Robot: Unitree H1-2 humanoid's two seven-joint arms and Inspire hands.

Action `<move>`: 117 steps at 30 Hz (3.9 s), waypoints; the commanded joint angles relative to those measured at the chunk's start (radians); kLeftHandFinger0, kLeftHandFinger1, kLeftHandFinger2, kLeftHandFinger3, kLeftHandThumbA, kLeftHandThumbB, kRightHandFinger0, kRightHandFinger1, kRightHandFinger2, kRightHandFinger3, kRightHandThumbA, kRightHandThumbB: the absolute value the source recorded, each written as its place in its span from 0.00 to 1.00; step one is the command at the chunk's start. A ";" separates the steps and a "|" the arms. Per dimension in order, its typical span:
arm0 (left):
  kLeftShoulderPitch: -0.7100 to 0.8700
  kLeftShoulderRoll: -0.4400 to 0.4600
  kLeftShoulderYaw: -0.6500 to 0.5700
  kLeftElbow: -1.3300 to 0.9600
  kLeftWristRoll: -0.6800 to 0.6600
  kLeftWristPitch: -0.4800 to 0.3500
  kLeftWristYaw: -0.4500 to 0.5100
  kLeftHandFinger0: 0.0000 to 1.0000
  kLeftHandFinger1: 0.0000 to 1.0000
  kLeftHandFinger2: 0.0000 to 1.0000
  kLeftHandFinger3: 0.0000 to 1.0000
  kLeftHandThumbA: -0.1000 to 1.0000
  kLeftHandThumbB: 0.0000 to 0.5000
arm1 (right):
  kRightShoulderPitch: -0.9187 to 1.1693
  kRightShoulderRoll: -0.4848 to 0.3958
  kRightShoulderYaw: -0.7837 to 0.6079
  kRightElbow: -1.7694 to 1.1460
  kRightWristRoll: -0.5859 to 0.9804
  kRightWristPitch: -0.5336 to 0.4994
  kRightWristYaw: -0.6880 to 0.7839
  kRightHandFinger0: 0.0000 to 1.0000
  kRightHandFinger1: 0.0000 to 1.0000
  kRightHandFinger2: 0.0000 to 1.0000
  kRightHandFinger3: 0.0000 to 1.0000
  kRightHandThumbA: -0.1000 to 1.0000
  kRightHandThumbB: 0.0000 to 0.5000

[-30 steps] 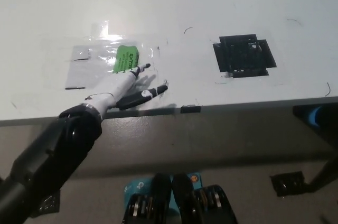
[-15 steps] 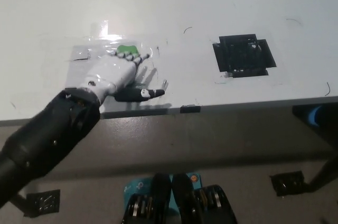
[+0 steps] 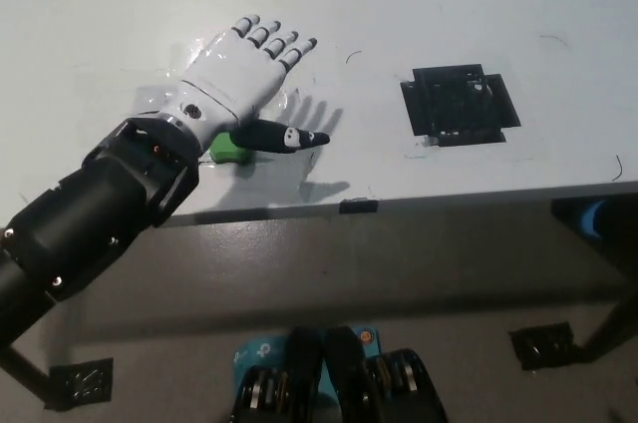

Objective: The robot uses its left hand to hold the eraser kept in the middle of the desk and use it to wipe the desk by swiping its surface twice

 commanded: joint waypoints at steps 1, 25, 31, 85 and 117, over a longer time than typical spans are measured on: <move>-0.012 0.024 0.043 0.035 0.083 -0.042 0.098 1.00 1.00 1.00 1.00 1.00 0.77 | 0.003 -0.005 -0.014 -0.036 0.013 -0.033 -0.017 1.00 1.00 1.00 1.00 1.00 0.92; 0.163 -0.097 0.172 0.215 0.044 -0.103 0.217 1.00 1.00 1.00 1.00 1.00 0.78 | -0.010 0.002 -0.028 -0.048 0.032 -0.021 -0.027 1.00 1.00 1.00 1.00 1.00 1.00; 0.195 -0.145 0.173 0.251 0.061 -0.088 0.229 1.00 1.00 1.00 1.00 1.00 0.80 | -0.020 0.005 -0.032 -0.045 0.027 -0.022 -0.036 1.00 1.00 1.00 1.00 1.00 0.94; 0.443 -0.421 0.691 0.321 -0.468 -0.101 0.141 1.00 1.00 1.00 1.00 1.00 0.85 | -0.063 0.016 -0.042 -0.031 0.028 -0.097 -0.096 1.00 1.00 1.00 1.00 1.00 0.70; 0.298 -0.482 0.221 0.564 -0.222 0.019 0.119 1.00 1.00 1.00 1.00 1.00 1.00 | -0.161 -0.004 -0.027 -0.072 0.004 -0.047 -0.118 1.00 1.00 1.00 1.00 1.00 0.57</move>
